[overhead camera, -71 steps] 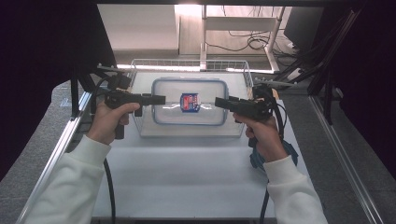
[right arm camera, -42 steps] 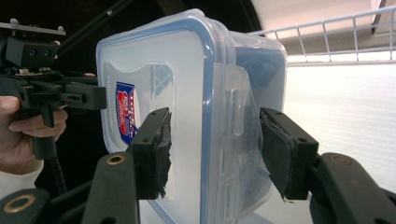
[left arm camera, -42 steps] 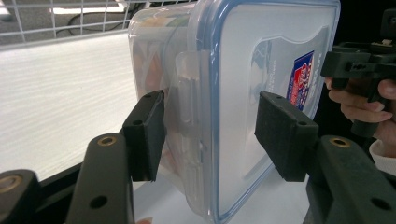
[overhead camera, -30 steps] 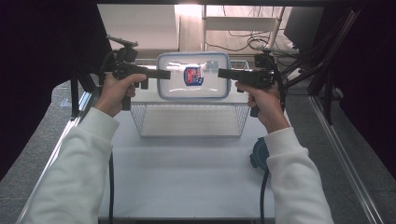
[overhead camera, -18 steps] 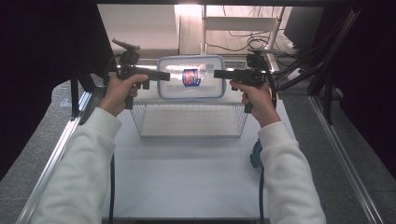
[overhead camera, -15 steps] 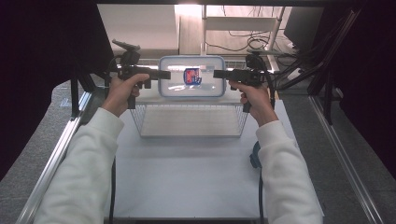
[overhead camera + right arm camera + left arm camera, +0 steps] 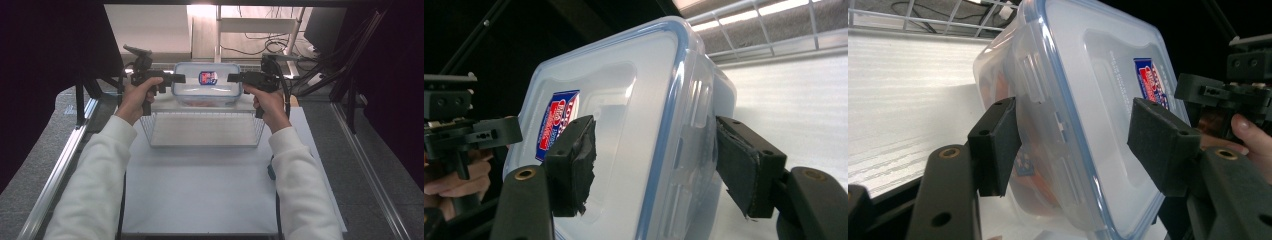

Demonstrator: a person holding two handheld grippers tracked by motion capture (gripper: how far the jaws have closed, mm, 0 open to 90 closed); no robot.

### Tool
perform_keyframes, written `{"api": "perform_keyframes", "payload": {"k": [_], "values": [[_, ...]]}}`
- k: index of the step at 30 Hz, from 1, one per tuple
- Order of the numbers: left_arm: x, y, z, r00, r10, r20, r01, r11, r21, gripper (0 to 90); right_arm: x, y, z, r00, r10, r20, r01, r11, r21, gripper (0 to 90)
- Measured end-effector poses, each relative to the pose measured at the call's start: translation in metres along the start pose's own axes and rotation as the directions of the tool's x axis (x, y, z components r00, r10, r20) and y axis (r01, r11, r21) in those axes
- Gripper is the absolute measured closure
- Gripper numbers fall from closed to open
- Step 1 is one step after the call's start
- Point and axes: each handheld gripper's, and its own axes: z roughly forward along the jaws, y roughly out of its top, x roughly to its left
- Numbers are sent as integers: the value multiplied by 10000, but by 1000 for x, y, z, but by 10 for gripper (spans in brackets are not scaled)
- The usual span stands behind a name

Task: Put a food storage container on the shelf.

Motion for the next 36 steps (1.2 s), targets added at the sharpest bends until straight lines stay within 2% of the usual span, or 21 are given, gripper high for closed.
{"api": "perform_keyframes", "payload": {"k": [3, 5, 8, 10, 13, 14, 17, 19, 21, 22, 24, 27, 29, 30, 32, 34, 36], "values": [[1, -1, 1, 9993, 231, -292, -237, 9995, -190, 368, -3, 0, 2, 9998, 220, 39, -220, 9997, 85, 314], [0, -3, 2, 9977, 379, -553, -399, 9986, -342, 346, -1, -1, 4, 9991, 31, 412, -38, 9998, 170, 283], [-2, -7, 2, 9926, 563, -1079, -630, 9963, -592, 249, 3, -2, 1, 9985, -90, 540, 104, 9996, -247, 221], [-5, -10, -2, 9875, 907, -1293, -999, 9927, -669, 202, 6, -3, -4, 9977, -186, 657, 227, 9978, -620, 194], [-8, -16, -11, 9868, 1151, -1143, -1256, 9881, -892, 172, 8, -10, -17, 9960, -764, 464, 814, 9897, -1175, 191], [-8, -19, -16, 9868, 1266, -1005, -1364, 9859, -967, 166, 9, -11, -20, 9942, -991, 421, 1034, 9876, -1179, 191], [-8, -31, -26, 9848, 1447, -957, -1544, 9826, -1028, 164, 9, -20, -32, 9803, -1898, 547, 1944, 9763, -947, 196], [-9, -42, -34, 9804, 1731, -943, -1825, 9779, -1023, 164, 7, -25, -42, 9715, -2296, 594, 2346, 9670, -989, 209], [-13, -52, -40, 9757, 2008, -871, -2090, 9730, -982, 167, 4, -30, -51, 9665, -2523, 470, 2559, 9611, -1039, 217], [-15, -57, -43, 9723, 2187, -824, -2261, 9694, -950, 170, 3, -34, -56, 9642, -2619, 426, 2650, 9586, -1044, 218], [-20, -69, -48, 9610, 2586, -975, -2665, 9606, -790, 182, 1, -41, -63, 9582, -2827, 444, 2859, 9523, -1067, 223], [-25, -83, -51, 9504, 2925, -1054, -3005, 9513, -691, 193, 1, -56, -71, 9444, -3239, 570, 3281, 9397, -961, 223], [-28, -97, -53, 9387, 3237, -1188, -3314, 9420, -524, 202, 2, -66, -76, 9354, -3493, 548, 3530, 9313, -902, 223], [-29, -103, -54, 9371, 3291, -1164, -3366, 9402, -514, 208, 2, -72, -78, 9294, -3646, 571, 3685, 9255, -873, 223], [-30, -116, -56, 9389, 3295, -999, -3353, 9409, -484, 217, 1, -84, -83, 9220, -3837, 523, 3869, 9186, -806, 223], [-31, -130, -56, 9341, 3403, -1081, -3461, 9373, -401, 218, 1, -98, -86, 9170, -3984, 224, 3989, 9147, -639, 222], [-30, -144, -57, 9385, 3324, -935, -3363, 9413, -294, 220, 2, -111, -89, 9074, -4201, 121, 4201, 9062, -485, 220]]}}
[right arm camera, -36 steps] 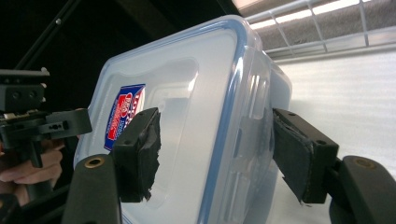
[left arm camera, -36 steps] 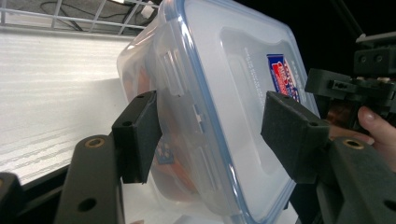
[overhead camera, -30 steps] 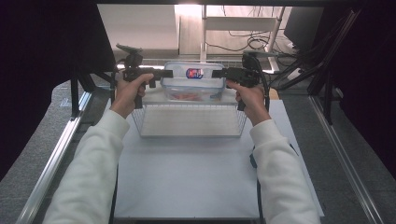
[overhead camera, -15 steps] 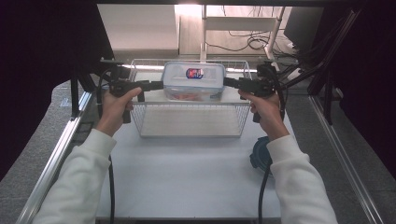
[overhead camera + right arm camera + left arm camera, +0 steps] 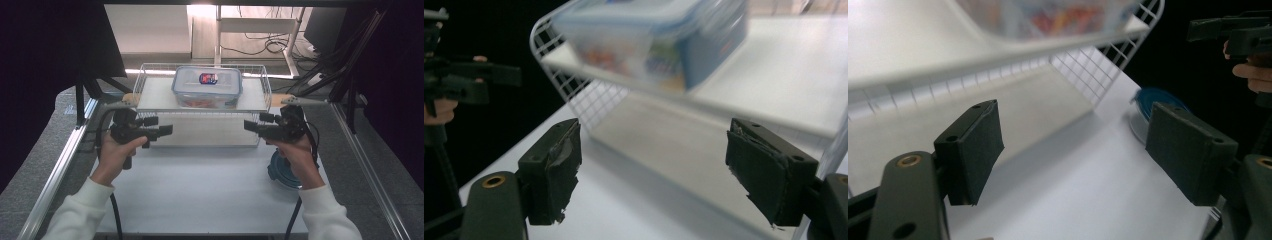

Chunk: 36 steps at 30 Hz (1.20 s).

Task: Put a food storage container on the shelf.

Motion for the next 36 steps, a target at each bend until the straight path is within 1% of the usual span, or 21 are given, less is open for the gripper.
{"api": "perform_keyframes", "payload": {"k": [1, 2, 5, 6, 7, 8, 9, 10, 12, 14, 15, 16, 17, 18, 20, 23, 25, 29, 32, 33, 36], "values": [[-2, -7, 0, 10000, 28, 65, -29, 10000, 72, 219, 4, -6, -2, 9999, -131, -41, 131, 9999, 96, 220], [-3, -13, -1, 10000, 78, -8, -77, 9999, 136, 219, 7, -12, -4, 9997, -225, -75, 226, 9996, 159, 221], [-5, -32, -1, 9998, 188, -7, -188, 9993, 336, 222, 12, -28, -8, 9989, -457, -85, 459, 9986, 256, 223], [-4, -37, -1, 9994, 312, -140, -306, 9986, 437, 222, 12, -33, -8, 9989, -469, -41, 470, 9985, 283, 223], [-4, -41, 0, 9990, 350, -286, -336, 9983, 472, 222, 11, -38, -6, 9991, -418, 27, 417, 9984, 380, 223], [-2, -50, 0, 9982, 410, -443, -386, 9977, 550, 223, 10, -43, -4, 9992, -382, 78, 378, 9982, 465, 223], [-1, -54, -1, 9982, 358, -473, -330, 9977, 589, 222, 8, -51, -1, 9994, -284, 181, 272, 9977, 623, 221], [0, -60, -2, 9982, 352, -484, -321, 9976, 621, 222, 7, -55, 0, 9995, -205, 221, 189, 9974, 692, 221], [3, -73, -4, 9978, 337, -569, -295, 9969, 724, 222, 6, -65, 2, 9997, 23, 243, -40, 9974, 715, 222], [5, -83, -4, 9972, 321, -680, -263, 9961, 845, 218, 6, -74, 2, 9994, 94, 338, -120, 9969, 777, 224], [7, -87, -4, 9970, 212, -743, -140, 9953, 957, 218, 6, -80, 2, 9993, 177, 334, -203, 9965, 808, 224], [8, -89, -4, 9966, 111, -822, -19, 9938, 1109, 215, 6, -84, 2, 9991, 239, 343, -268, 9958, 871, 223], [8, -92, -4, 9951, 44, -986, 68, 9935, 1134, 208, 7, -89, 1, 9989, 275, 385, -310, 9954, 910, 225], [8, -94, -5, 9946, 45, -1040, 72, 9937, 1121, 214, 8, -95, 0, 9985, 327, 445, -367, 9951, 918, 227], [5, -96, -5, 9933, 187, -1145, -47, 9925, 1218, 223, 9, -101, -1, 9983, 373, 439, -413, 9947, 946, 228], [1, -100, -5, 9918, 357, -1228, -201, 9918, 1265, 225, 12, -113, -4, 9980, 272, 567, -333, 9936, 1083, 228], [-2, -104, -4, 9911, 358, -1281, -194, 9917, 1270, 226, 13, -120, -5, 9978, 230, 621, -298, 9934, 1106, 231], [-6, -115, -2, 9895, 470, -1363, -291, 9911, 1301, 228, 13, -134, -5, 9972, 113, 736, -221, 9888, 1479, 234], [-4, -121, 2, 9901, 381, -1350, -180, 9890, 1470, 228, 12, -138, -5, 9961, -38, 881, -106, 9866, 1627, 236], [-3, -122, 3, 9903, 314, -1357, -113, 9892, 1465, 229, 11, -137, -5, 9962, -45, 871, -94, 9873, 1587, 239], [-3, -122, 4, 9894, 352, -1408, -141, 9889, 1482, 231, 11, -135, -6, 9967, -152, 800, 28, 9883, 1524, 244]]}}
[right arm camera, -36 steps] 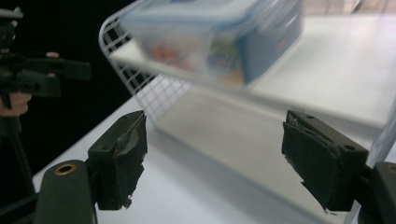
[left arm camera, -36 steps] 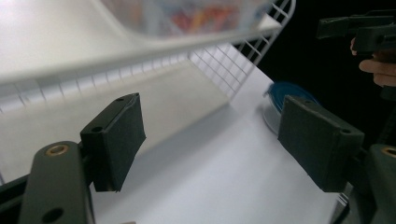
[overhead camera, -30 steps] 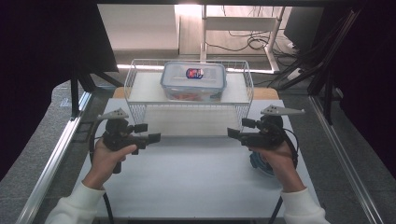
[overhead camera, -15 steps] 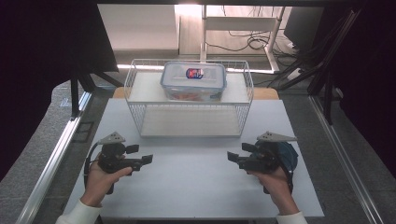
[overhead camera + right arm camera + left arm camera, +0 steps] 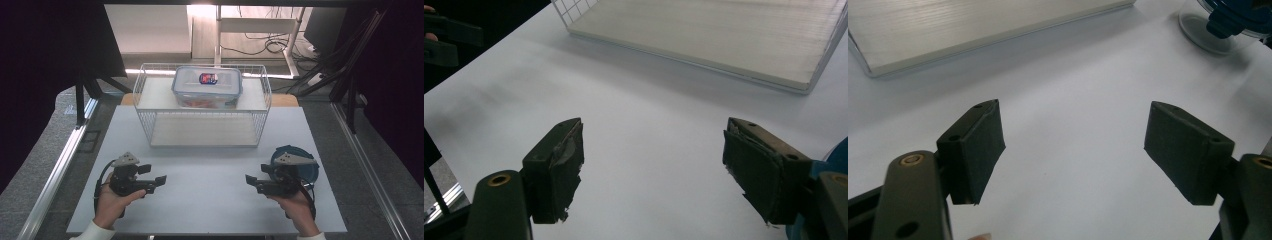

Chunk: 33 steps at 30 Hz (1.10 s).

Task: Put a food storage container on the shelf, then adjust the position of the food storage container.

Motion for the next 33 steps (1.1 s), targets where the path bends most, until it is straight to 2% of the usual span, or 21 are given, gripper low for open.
{"api": "perform_keyframes", "payload": {"k": [3, 11, 19, 22, 24, 29, 33], "values": [[-1, 0, 1, 10000, 89, -25, -89, 10000, 10, 233, 0, 0, 0, 10000, -14, -34, 15, 10000, 11, 245], [1, -3, 0, 9999, 107, -72, -107, 9999, 36, 232, -8, 7, -6, 9997, -7, 263, 6, 10000, 61, 267], [5, -6, -4, 9999, 38, -122, -38, 10000, 66, 236, -23, 15, -23, 9989, 374, 276, -369, 9992, -158, 353], [5, -6, -2, 9999, 89, -138, -87, 9999, 143, 235, -35, 19, -35, 9969, 316, 716, -302, 9993, -199, 413], [5, -6, -1, 9998, 121, -141, -118, 9998, 190, 236, -45, 19, -42, 9949, 472, 894, -450, 9986, -265, 444], [7, -7, 1, 9998, 94, -196, -89, 9997, 225, 235, -75, 17, -58, 9822, 862, 1666, -828, 9962, -271, 560], [8, -7, 3, 9997, 91, -227, -84, 9995, 305, 235, -98, 14, -62, 9739, 1126, 1972, -1118, 9936, -155, 659]]}}
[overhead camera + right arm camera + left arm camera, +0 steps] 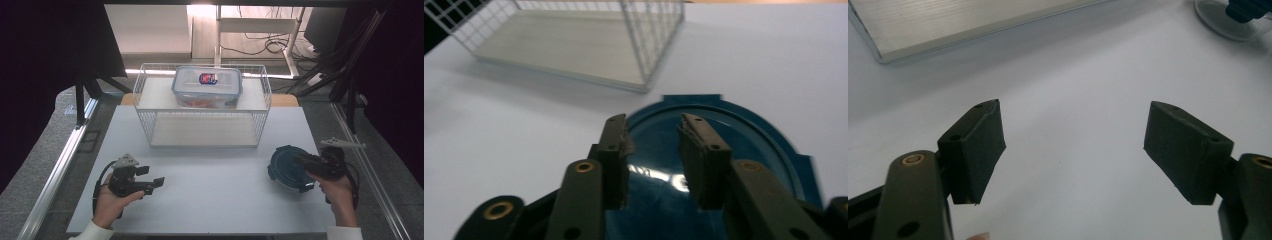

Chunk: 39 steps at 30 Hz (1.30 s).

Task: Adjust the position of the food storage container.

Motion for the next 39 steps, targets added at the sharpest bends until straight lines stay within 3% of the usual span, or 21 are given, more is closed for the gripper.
{"api": "perform_keyframes", "payload": {"k": [5, 6, 7, 12, 15, 19, 22, 24, 27, 33, 38, 39], "values": [[0, 3, 0, 9998, -141, 129, 142, 9998, -113, 235, -21, 1, 2, 9981, 160, 594, -183, 9991, 383, 768], [-1, 4, 1, 9999, -74, 153, 76, 9999, -138, 235, -35, 2, 4, 9911, 197, 1314, -285, 9974, 659, 848], [-3, 5, 1, 9998, -10, 183, 13, 9999, -135, 235, -40, 3, 4, 9876, 226, 1553, -345, 9966, 745, 868], [-4, 5, 1, 9997, 83, 215, -80, 9999, -109, 235, -62, 6, 8, 9704, 222, 2405, -566, 9889, 1373, 889], [-2, 5, 1, 9997, -14, 229, 17, 9999, -139, 236, -72, 6, 14, 9558, 80, 2938, -641, 9813, 1818, 890], [-4, 6, 1, 9992, 31, 391, -23, 9998, -215, 236, -82, 0, 26, 9496, -147, 3131, -713, 9626, 2615, 889], [-6, 6, 1, 9989, 129, 447, -120, 9997, -213, 236, -87, -5, 32, 9556, -65, 2945, -834, 9529, 2917, 890], [-6, 6, 2, 9988, 126, 464, -117, 9997, -196, 236, -84, -8, 35, 9662, -69, 2578, -717, 9531, 2940, 891], [-6, 6, 2, 9988, 120, 474, -111, 9998, -193, 236, -79, -8, 36, 9584, -539, 2802, -340, 9533, 3000, 892], [-5, 6, -1, 9991, 51, 414, -40, 9996, -268, 236, -73, -12, 35, 9658, -522, 2542, -246, 9567, 2900, 892], [-4, 6, -1, 9992, 1, 397, 10, 9996, -288, 237, -57, -17, 35, 9721, -636, 2259, -70, 9543, 2987, 892], [-4, 6, -1, 9994, 15, 331, -3, 9994, -343, 239, -47, -23, 33, 9770, -610, 2043, -12, 9565, 2916, 892]]}}
